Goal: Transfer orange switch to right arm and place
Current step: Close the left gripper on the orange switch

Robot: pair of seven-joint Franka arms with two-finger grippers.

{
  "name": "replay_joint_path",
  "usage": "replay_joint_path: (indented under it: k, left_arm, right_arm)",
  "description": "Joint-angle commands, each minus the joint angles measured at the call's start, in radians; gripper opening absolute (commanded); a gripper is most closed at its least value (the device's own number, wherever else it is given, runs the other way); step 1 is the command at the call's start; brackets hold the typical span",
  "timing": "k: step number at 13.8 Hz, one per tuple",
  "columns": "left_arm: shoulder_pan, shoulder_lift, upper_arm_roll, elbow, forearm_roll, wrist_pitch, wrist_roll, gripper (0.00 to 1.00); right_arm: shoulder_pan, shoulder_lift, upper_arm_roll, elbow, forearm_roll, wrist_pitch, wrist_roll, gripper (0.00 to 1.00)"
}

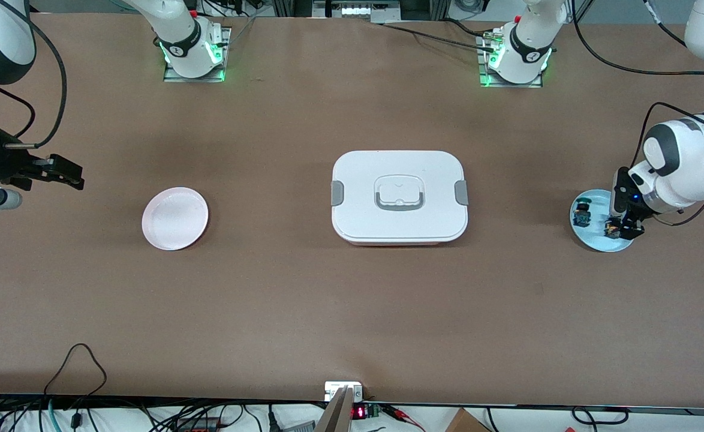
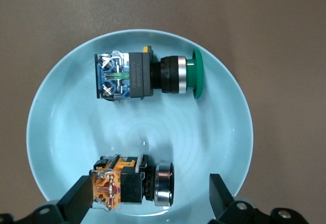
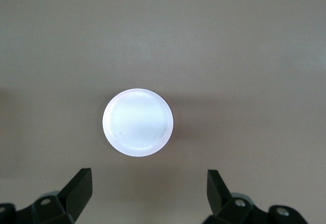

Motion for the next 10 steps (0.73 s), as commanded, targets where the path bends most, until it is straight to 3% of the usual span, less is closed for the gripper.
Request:
replay_joint_path:
  k: [1,10]
  left_arm:
    - [0.015,0.008,-0.013,0.010,-0.008,0.023,0.026,1.00]
    - [0.013,0.031,-0.021,0.058,-0.023,0.022,0.024,1.00]
  right_arm:
    - [-0.003,-0.014,0.003,-0.013,0.003,0.007,-0.013,1.00]
    - [-0.003,-0.011,0.003,-0.013,0.003,0.021,-0.011,1.00]
